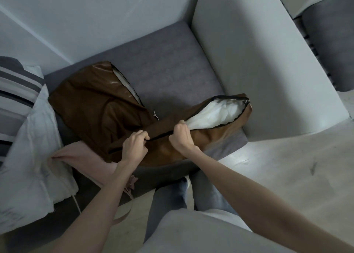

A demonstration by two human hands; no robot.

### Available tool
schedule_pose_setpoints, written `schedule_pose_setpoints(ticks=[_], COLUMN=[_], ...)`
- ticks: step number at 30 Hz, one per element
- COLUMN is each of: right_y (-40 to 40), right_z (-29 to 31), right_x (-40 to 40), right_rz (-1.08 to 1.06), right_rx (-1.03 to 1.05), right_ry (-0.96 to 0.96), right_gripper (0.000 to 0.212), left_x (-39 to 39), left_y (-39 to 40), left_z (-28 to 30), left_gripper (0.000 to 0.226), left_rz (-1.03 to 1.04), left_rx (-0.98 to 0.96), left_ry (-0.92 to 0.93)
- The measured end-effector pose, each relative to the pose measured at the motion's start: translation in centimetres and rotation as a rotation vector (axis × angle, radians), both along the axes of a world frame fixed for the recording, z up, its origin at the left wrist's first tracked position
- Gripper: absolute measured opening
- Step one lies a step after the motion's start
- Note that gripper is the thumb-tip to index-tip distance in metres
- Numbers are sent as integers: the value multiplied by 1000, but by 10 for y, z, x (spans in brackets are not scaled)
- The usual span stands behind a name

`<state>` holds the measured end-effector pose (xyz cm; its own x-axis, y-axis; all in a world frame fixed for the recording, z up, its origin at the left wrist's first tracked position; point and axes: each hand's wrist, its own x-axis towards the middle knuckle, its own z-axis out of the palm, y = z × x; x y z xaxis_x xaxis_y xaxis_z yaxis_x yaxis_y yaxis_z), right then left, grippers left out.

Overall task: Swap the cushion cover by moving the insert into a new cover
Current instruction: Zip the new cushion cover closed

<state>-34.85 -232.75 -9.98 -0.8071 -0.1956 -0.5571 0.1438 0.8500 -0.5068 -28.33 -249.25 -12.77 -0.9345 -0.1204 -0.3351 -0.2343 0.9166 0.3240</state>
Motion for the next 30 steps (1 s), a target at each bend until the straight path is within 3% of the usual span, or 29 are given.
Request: schedule_pose_setpoints(ticks=[5, 8, 11, 13, 16, 19, 23, 26, 28, 30], right_y=[-3, -30, -26, -15, -3, 2, -10, -32, -46, -53], right_z=[-13, -12, -11, -10, -13, -17, -19, -18, -18, -21], right_x=[17, 41, 44, 38, 32, 36, 52, 59, 66, 72], right_rz=[152, 237, 184, 159, 168, 175, 121, 111, 199, 303], right_rx=[283, 213, 146, 168, 192, 225, 258, 255, 239, 236], right_ry=[72, 94, 91, 108, 174, 225, 182, 174, 198, 228], right_gripper=[25, 31, 30, 28, 33, 41, 29, 27, 32, 33], left_x=[-10, -15, -25, -37, -64, -92, -119, -125, -124, -123], left_y=[23, 37, 24, 23, 43, 66, 76, 77, 74, 69], left_z=[-1, -3, -2, 1, 8, 12, 19, 21, 20, 17], left_gripper=[15, 22, 14, 6, 29, 36, 62, 41, 18, 13], left_rz=[-72, -51, 151, 155, 90, -81, -242, -383, -465, -539], left_rx=[30, 61, 221, 289, 355, 228, 136, 77, 38, -14], left_ry=[-20, -55, -52, -113, -265, -323, -559, -585, -550, -507])
